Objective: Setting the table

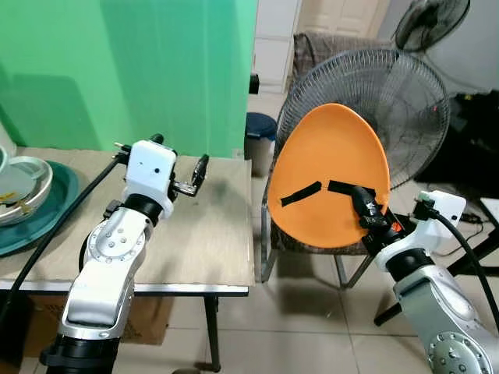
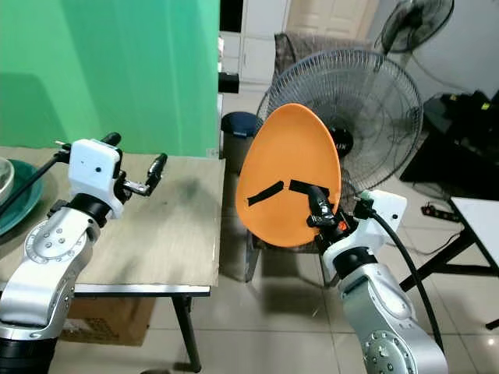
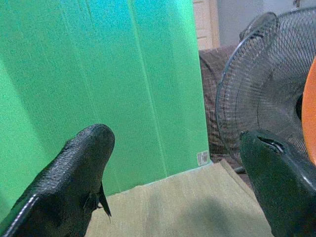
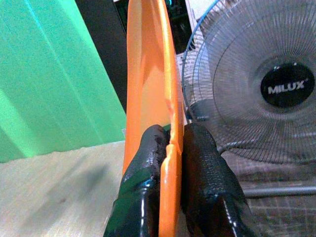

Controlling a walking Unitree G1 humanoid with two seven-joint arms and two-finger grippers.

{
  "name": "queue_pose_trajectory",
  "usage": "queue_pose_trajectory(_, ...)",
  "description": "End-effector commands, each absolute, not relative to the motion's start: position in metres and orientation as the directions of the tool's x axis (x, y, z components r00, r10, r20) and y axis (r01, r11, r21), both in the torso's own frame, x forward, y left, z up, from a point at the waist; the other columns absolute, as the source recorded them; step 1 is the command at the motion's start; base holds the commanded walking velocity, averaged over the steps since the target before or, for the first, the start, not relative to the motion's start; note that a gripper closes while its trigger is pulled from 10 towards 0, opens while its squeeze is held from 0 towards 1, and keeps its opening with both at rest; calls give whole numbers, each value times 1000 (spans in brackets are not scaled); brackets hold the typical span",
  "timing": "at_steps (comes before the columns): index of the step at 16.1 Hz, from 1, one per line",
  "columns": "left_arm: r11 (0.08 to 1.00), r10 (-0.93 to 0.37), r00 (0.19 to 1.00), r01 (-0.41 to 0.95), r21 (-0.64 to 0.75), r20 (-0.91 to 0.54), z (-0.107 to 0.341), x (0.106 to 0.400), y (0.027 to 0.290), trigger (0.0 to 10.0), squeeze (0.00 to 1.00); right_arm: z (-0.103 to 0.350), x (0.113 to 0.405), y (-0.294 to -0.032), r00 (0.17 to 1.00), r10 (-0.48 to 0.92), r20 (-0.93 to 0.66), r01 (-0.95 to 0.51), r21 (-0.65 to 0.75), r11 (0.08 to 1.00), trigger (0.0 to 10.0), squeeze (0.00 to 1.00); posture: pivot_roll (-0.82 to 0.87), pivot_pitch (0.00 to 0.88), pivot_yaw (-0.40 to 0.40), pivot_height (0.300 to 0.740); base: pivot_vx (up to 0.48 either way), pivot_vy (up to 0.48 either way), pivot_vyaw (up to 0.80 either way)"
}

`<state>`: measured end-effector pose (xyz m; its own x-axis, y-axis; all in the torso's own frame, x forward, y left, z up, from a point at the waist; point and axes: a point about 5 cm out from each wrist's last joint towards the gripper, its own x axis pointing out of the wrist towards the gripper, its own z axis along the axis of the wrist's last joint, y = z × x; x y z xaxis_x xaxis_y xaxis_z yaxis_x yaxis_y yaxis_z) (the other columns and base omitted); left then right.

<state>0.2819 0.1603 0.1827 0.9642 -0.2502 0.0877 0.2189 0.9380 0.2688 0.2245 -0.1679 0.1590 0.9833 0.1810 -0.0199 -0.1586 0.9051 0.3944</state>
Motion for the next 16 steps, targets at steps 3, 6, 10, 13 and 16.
queue_pose_trajectory(3,937,-263,961,235,257,81,182,283,155,10000,0,168,226,-174,989,148,28,-148,361,921,10000,0,55,0,-57,740,0,452,0)
queue_pose_trajectory(6,929,-261,961,226,293,89,183,283,154,10000,0,168,226,-174,989,149,23,-148,354,924,10000,0,56,0,-60,740,0,-191,0)
queue_pose_trajectory(10,938,-250,965,222,267,74,180,284,155,10000,0,166,228,-173,988,157,12,-152,341,928,10000,0,57,0,-62,740,0,0,-350)
queue_pose_trajectory(13,938,-247,966,219,268,72,180,284,155,10000,0,166,228,-172,987,158,12,-152,345,926,10000,0,57,0,-62,740,0,0,-800)
queue_pose_trajectory(16,938,-247,966,220,267,72,180,284,155,10000,0,166,228,-173,988,153,11,-148,343,928,10000,0,55,0,-61,740,0,0,-800)
